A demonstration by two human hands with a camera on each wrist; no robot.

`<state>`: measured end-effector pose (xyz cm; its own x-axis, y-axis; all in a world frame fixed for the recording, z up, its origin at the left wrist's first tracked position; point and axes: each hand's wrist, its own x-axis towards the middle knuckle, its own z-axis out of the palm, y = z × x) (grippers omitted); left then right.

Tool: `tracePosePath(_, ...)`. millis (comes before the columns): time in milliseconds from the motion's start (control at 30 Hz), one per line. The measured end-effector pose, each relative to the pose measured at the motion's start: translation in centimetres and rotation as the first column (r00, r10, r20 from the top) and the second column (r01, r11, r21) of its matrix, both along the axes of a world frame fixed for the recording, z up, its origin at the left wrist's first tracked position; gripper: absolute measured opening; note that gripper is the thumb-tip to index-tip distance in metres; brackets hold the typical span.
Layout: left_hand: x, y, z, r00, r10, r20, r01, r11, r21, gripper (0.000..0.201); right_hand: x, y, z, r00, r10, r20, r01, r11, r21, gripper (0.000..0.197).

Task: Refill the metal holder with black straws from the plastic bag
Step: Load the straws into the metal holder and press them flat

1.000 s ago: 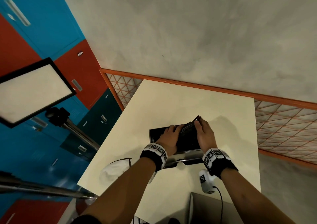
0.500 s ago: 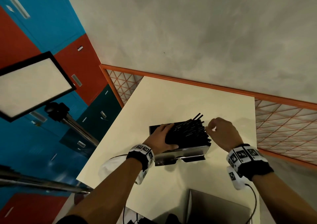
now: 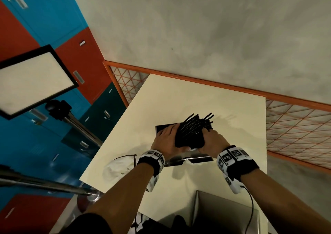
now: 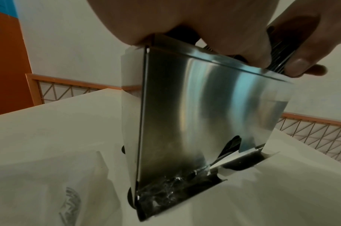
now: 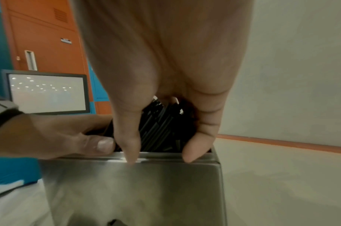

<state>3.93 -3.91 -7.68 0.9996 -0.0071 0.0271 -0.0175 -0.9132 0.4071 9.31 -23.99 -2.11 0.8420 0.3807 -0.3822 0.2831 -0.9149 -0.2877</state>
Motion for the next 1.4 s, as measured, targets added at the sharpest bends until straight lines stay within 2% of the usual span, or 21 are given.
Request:
tracePosePath(133, -0.1, 0.0, 0.1, 1.000, 0.004, 0.004, -0.004, 1.000, -0.012, 0.106, 0.8, 0.4, 1.1, 0.996, -0.027, -0.082, 0.027, 1.000, 0.003, 0.050)
tracePosePath(333, -0.1, 0.0, 0.1, 1.000, 0.006, 0.000, -0.006, 1.000, -0.006, 0.110, 1.5, 0.5, 2.3, 0.988, 0.016, -0.154, -0.019, 1.000, -0.017, 0.028)
tracePosePath(467, -0.1, 0.0, -0.1, 1.000, -0.001, 0.009, 0.001, 1.000, -0.013, 0.111, 1.3, 0.2, 3.7, 0.987, 0.041, -0.155, -0.032, 0.998, 0.061, 0.011)
tracePosePath(600, 0.0, 0.1, -0.1, 1.000, -0.026, -0.008, 0.026, 0.999, -0.032, 0.114, 1.0, 0.5, 5.5, 0.982, 0.106, -0.157, -0.089, 0.990, 0.111, 0.011)
tracePosePath(700, 0.0, -0.7, 0.2, 0.999, -0.025, -0.029, 0.022, 0.995, -0.100, 0.112, 1.1, 0.6, 6.0, 0.984, 0.104, -0.147, -0.088, 0.989, 0.116, 0.016)
tracePosePath(833, 0.2, -1.9, 0.3, 0.999, -0.023, -0.039, 0.018, 0.991, -0.134, 0.113, 1.3, 0.2, 5.8, 0.976, 0.046, -0.211, -0.021, 0.993, 0.120, 0.017)
tracePosePath(967, 0.5, -2.2, 0.2, 0.999, -0.030, -0.035, 0.024, 0.989, -0.146, 0.113, 2.1, -0.9, 5.1, 0.955, -0.020, -0.296, 0.072, 0.983, 0.166, 0.030)
tracePosePath(1067, 0.5, -2.2, 0.1, 0.999, -0.034, -0.015, 0.031, 0.986, -0.163, 0.111, 2.1, -1.2, 4.0, 0.948, -0.030, -0.316, 0.089, 0.980, 0.176, 0.026)
tracePosePath(1167, 0.4, -2.4, 0.0, 0.999, -0.030, -0.015, 0.027, 0.986, -0.166, 0.108, 1.5, -0.8, 2.6, 0.931, -0.014, -0.365, 0.084, 0.981, 0.177, 0.006)
tracePosePath(1200, 0.4, -2.4, 0.0, 1.000, -0.028, -0.013, 0.025, 0.985, -0.172, 0.108, 1.4, -0.5, 2.2, 0.930, -0.018, -0.366, 0.095, 0.977, 0.193, 0.009)
tracePosePath(1267, 0.3, -2.3, -0.1, 1.000, -0.024, -0.010, 0.022, 0.983, -0.181, 0.110, 1.1, 0.4, 2.1, 0.944, 0.006, -0.331, 0.070, 0.974, 0.217, 0.015)
tracePosePath(1400, 0.4, -2.3, -0.3, 1.000, -0.016, -0.023, 0.011, 0.978, -0.210, 0.114, 0.5, 1.3, 2.2, 0.986, 0.071, -0.153, -0.052, 0.990, 0.129, 0.017)
